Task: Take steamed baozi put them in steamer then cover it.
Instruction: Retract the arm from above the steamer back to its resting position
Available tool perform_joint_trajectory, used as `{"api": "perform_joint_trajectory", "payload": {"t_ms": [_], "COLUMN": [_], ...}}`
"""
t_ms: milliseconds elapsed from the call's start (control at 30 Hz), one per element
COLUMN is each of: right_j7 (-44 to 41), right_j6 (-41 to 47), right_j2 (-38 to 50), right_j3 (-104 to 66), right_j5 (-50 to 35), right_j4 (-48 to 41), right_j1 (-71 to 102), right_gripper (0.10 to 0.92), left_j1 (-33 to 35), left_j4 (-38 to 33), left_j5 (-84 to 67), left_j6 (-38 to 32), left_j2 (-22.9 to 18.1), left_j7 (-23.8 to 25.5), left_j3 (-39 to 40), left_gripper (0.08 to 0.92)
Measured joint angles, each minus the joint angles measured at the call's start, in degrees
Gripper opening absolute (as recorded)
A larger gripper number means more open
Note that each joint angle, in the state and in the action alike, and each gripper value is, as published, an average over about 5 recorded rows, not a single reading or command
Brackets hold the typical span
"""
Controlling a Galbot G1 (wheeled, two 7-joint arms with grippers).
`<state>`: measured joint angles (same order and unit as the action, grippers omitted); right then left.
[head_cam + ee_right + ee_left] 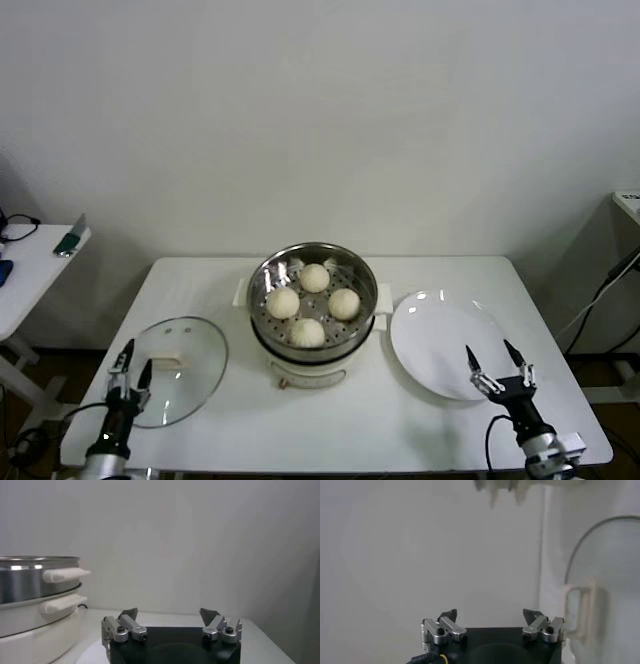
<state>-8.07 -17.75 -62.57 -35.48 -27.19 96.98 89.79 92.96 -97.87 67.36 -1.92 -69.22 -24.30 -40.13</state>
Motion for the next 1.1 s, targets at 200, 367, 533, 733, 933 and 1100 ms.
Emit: {"api": "perform_joint_trajectory", "payload": {"t_ms": [200, 367, 533, 733, 933, 1100], "right_j7": [0.08, 0.22, 0.35, 0.51, 0.58, 0.69], "right_j6": [-0.47, -0.65, -0.75, -0.79, -0.92, -0.96], "right_j2": [-0.91, -1.79, -2.43, -3.23, -4.01, -4.45], "right_j3": [-1.05, -1.65, -2.09, -2.53, -2.65, -2.83], "right_j5": [-0.05, 0.06, 0.44, 1.12, 1.76, 2.07], "right_j4": [-0.58, -0.61, -0.63, -0.67, -0.78, -0.91], "right_j1": [1.04, 1.63, 2.00, 2.23, 2.30, 2.31], "right_gripper": [0.823, 0.823, 0.823, 0.823, 0.823, 0.823], "left_j1": [-1.85, -3.54, -5.53, -8.40, -11.59, -13.48], "left_j4": [4.44, 7.69, 10.53, 13.25, 15.59, 17.56], "left_j5": [2.58, 3.82, 4.36, 4.61, 4.20, 4.09], "left_j6": [-0.55, -0.91, -1.07, -0.82, -0.37, -0.03], "left_j2": [0.91, 1.65, 2.35, 2.57, 2.41, 2.31], "left_j7": [-0.03, -0.04, 0.05, 0.46, 0.65, 0.74], "left_j3": [0.60, 1.29, 1.92, 2.97, 4.32, 5.18], "left_gripper": [0.823, 0.823, 0.823, 0.823, 0.796, 0.663]}}
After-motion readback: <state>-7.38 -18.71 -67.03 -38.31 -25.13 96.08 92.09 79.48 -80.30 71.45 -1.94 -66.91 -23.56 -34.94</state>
